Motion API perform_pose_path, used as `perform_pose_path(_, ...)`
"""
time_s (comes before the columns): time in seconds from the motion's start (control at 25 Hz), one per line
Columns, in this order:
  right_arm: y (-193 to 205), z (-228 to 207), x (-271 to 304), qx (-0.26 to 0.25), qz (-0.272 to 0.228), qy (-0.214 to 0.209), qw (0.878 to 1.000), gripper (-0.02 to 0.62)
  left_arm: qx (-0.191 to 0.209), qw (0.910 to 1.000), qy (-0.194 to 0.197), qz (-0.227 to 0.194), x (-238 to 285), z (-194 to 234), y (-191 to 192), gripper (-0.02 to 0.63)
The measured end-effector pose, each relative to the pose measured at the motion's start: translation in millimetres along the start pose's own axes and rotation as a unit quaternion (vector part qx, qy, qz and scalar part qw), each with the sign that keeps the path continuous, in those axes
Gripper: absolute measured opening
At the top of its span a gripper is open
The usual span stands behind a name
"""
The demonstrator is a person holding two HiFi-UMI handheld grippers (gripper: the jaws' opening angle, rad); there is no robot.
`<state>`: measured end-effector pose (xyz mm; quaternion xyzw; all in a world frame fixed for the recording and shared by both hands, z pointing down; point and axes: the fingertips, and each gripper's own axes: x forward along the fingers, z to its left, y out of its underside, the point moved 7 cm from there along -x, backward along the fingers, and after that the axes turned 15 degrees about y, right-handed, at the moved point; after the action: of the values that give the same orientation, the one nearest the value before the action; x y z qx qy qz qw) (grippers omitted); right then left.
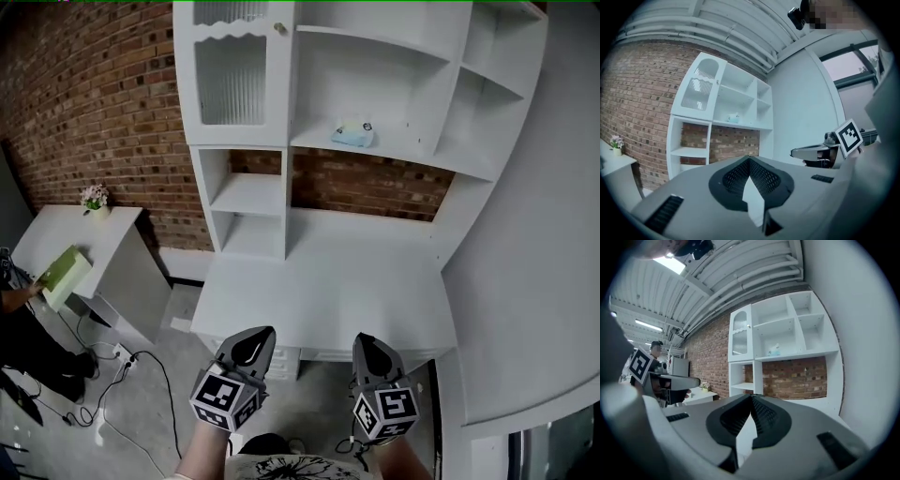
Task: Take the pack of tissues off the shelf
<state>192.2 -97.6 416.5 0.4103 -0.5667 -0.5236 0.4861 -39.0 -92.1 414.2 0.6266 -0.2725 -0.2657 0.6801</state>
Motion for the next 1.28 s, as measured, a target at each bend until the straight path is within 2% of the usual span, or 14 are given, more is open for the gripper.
perform_pose_path(0.16,-5.4,-18.5,39.2,0.002,-0.003,0.0,1.0,0.005,-0.012,0.9999,0.006,0.002,36.3,19.7,-2.6,0.012)
perform_pose_path(0.28,-5.3,-26.8,68.4,0.001,-0.003,0.004,1.0,0.005,-0.005,0.9997,0.018,0.013,62.9,35.6,-0.4,0.014)
perform_pose_path(0.48,-14.7,-36.9,124.9,-0.011,-0.014,0.006,1.0,0.005,0.004,0.9997,0.024,-0.002,106.6,79.0,-7.1,0.014)
perform_pose_path(0.72,-49.8,-48.3,203.0,-0.028,-0.045,0.004,0.999,0.005,0.018,0.9987,0.045,-0.017,165.8,135.0,-28.2,0.012)
perform_pose_path(0.88,-70.7,-55.0,248.3,-0.024,-0.064,0.006,0.998,0.005,0.045,0.9969,0.057,-0.029,199.2,166.3,-43.2,0.014)
perform_pose_path(1.04,-91.9,-65.5,287.4,-0.022,-0.081,0.004,0.996,0.005,0.058,0.9957,0.064,-0.034,226.2,185.8,-57.3,0.014)
perform_pose_path(1.28,-131.7,-78.0,335.3,-0.064,-0.112,-0.014,0.991,0.01,0.069,0.9954,0.053,-0.041,254.1,198.1,-70.7,0.013)
